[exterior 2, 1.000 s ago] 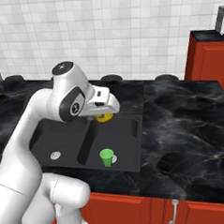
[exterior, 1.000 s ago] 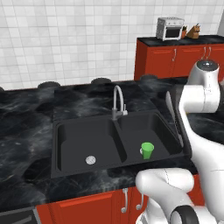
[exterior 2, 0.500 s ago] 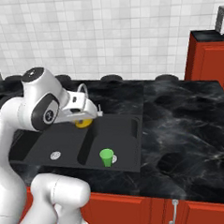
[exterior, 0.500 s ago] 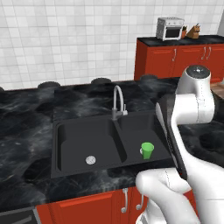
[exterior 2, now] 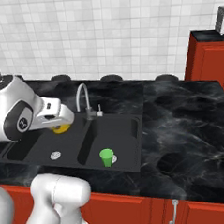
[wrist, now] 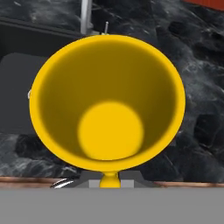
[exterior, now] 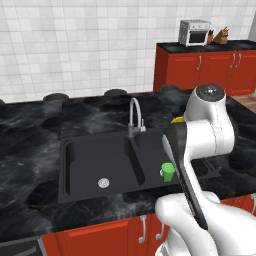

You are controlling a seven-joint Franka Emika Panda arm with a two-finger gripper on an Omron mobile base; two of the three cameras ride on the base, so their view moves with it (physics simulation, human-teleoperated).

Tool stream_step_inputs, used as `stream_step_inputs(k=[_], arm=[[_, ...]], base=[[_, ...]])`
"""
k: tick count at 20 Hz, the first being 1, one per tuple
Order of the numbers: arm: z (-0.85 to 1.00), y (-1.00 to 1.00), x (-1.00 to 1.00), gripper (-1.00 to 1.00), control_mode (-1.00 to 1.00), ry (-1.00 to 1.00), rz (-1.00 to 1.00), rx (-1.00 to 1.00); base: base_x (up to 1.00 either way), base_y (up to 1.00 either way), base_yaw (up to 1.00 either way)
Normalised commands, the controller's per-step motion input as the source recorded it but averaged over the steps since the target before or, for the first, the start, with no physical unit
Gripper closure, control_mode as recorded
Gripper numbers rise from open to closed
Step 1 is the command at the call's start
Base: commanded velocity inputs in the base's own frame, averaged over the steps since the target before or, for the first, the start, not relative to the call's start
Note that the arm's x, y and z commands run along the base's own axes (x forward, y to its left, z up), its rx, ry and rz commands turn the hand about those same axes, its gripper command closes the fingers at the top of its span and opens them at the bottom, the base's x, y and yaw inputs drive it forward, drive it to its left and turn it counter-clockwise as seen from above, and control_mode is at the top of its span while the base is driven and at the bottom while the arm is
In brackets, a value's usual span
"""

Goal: Move any existing items from the left basin to the right basin for drying. Then move the mug from the counter to the left basin of the sink for washing.

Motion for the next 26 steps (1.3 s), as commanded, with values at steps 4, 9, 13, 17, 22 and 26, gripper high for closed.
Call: stream_step_inputs(k=[4, 9, 13, 17, 22, 26], arm=[[0.0, 0.79, -0.03, 1.0, -1.0, 0.05, 0.01, 0.0], [-0.06, 0.36, -0.21, 1.0, -1.0, 0.01, 0.07, 0.0], [-0.08, 0.4, -0.02, 1.0, -1.0, 0.02, 0.06, 0.0], [-0.18, 0.45, 0.11, 1.0, -1.0, 0.0, 0.01, 0.01], [-0.21, 0.43, 0.26, 1.0, -1.0, 0.0, 0.0, 0.03], [-0.24, 0.21, 0.4, 1.0, -1.0, 0.02, 0.0, 0.05]], base=[[0.0, 0.0, 0.0], [0.0, 0.0, 0.0], [0.0, 0.0, 0.0], [0.0, 0.0, 0.0], [0.0, 0.0, 0.0], [0.0, 0.0, 0.0]])
